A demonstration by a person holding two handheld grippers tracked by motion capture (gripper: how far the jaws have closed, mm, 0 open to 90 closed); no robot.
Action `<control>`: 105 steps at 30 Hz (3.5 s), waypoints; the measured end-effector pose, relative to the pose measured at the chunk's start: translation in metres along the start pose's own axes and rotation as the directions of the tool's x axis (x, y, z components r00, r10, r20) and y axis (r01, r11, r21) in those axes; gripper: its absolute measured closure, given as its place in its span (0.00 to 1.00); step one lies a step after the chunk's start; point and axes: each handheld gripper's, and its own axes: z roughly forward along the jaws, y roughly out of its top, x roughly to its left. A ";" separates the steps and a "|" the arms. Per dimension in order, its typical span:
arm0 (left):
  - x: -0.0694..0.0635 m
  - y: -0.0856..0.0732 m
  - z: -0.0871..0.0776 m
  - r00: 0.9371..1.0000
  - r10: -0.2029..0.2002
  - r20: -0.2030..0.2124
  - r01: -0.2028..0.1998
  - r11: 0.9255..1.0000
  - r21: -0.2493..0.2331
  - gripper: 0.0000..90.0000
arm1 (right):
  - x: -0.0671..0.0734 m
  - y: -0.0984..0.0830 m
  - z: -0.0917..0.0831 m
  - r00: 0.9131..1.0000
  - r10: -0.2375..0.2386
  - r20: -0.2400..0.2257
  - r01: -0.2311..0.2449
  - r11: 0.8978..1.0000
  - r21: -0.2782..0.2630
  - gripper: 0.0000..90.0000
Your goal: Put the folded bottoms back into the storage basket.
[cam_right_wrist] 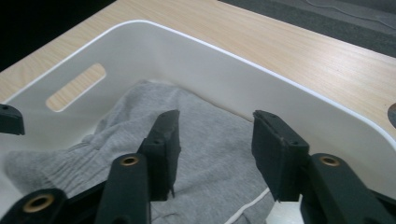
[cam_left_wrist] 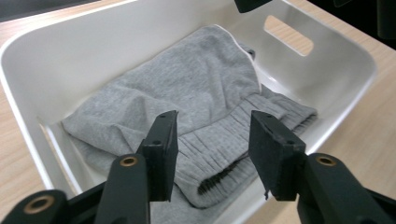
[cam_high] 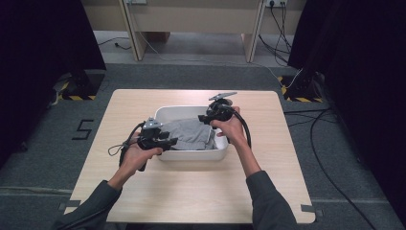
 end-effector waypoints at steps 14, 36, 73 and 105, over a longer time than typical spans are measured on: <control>-0.014 -0.005 -0.023 0.999 0.010 0.045 -0.008 0.999 -0.035 0.39 | 0.013 -0.011 -0.022 0.999 -0.023 -0.048 0.020 0.997 -0.068 0.50; -0.036 -0.021 -0.046 0.995 0.036 0.090 -0.029 0.997 -0.077 0.29 | 0.039 -0.035 -0.055 0.994 -0.081 -0.075 0.070 0.987 -0.145 0.46; -0.059 -0.066 -0.066 0.992 0.053 0.114 -0.040 0.993 -0.109 0.24 | 0.070 -0.108 -0.096 0.986 -0.151 -0.065 0.133 0.965 -0.228 0.45; -0.055 -0.120 -0.059 0.993 0.044 0.105 -0.039 0.998 -0.044 0.23 | 0.075 -0.165 -0.109 0.987 -0.132 -0.086 0.115 0.976 -0.183 0.44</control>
